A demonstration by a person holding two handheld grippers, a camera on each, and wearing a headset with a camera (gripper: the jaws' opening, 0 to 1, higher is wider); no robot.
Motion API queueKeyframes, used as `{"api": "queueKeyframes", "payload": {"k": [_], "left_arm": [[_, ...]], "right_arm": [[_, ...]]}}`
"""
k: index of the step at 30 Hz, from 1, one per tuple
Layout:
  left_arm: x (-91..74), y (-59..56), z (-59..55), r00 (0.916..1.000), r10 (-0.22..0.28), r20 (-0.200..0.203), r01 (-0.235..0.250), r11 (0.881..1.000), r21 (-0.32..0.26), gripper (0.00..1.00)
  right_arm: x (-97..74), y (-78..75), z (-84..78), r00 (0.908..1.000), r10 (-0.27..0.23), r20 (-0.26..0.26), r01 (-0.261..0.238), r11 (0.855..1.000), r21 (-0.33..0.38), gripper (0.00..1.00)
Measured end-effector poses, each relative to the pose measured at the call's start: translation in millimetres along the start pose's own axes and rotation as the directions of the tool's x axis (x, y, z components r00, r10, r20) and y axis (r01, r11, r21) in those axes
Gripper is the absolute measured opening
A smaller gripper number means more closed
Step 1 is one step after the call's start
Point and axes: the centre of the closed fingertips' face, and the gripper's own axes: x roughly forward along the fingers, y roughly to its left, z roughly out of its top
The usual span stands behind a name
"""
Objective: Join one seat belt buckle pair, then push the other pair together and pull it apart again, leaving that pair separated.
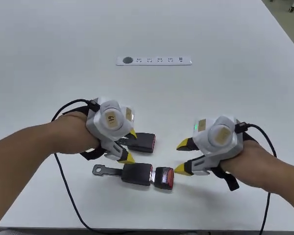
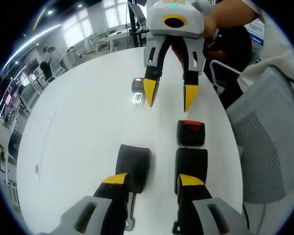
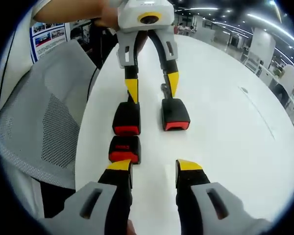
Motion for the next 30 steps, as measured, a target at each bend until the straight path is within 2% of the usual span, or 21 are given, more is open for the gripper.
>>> {"api": "queueKeyframes", "payload": {"k": [1,7,10,14,16,20,22,27,30], "left_arm": [[0.0,1.0,3.1,1.0000,0.005,-0.002,-0.005,1.000,0.002,0.40],[9.0,11.6,3.9,0.9997,0.001,-0.025,-0.001,1.000,0.020,0.38],[11.4,14.3,6.2,0.9995,0.000,-0.031,0.001,0.998,0.058,0.38],[17.3,24.2,1.7,0.9991,0.003,-0.042,0.000,0.997,0.071,0.41],[20.0,29.6,-3.3,0.9985,0.005,-0.055,-0.001,0.997,0.074,0.42],[23.4,32.2,-5.8,0.9983,-0.001,-0.059,0.006,0.997,0.079,0.41],[25.0,34.1,-6.2,0.9983,0.000,-0.058,0.004,0.997,0.075,0.41],[31.8,28.7,-5.9,0.9979,-0.025,-0.059,0.029,0.997,0.073,0.39],[36.3,26.0,-4.6,0.9978,-0.032,-0.059,0.036,0.996,0.079,0.36]], "right_arm": [[-2.6,-6.3,-4.8,0.9999,-0.006,-0.009,0.006,1.000,-0.007,0.33],[-15.9,-37.2,-28.9,0.9975,-0.038,-0.060,0.037,0.999,-0.022,0.34],[-20.6,-48.9,-40.6,0.9944,-0.053,-0.091,0.049,0.998,-0.045,0.35],[-27.4,-64.1,-51.0,0.9919,-0.074,-0.104,0.069,0.996,-0.052,0.36],[-30.3,-68.4,-54.5,0.9908,-0.080,-0.109,0.075,0.996,-0.047,0.36],[-33.7,-76.4,-68.9,0.9862,-0.082,-0.144,0.075,0.996,-0.057,0.36],[-35.2,-74.0,-73.5,0.9855,-0.072,-0.154,0.064,0.996,-0.059,0.36],[-29.0,-74.8,-86.7,0.9838,-0.046,-0.173,0.036,0.998,-0.061,0.33],[-27.7,-74.8,-88.0,0.9840,-0.041,-0.173,0.030,0.998,-0.064,0.33]]}}
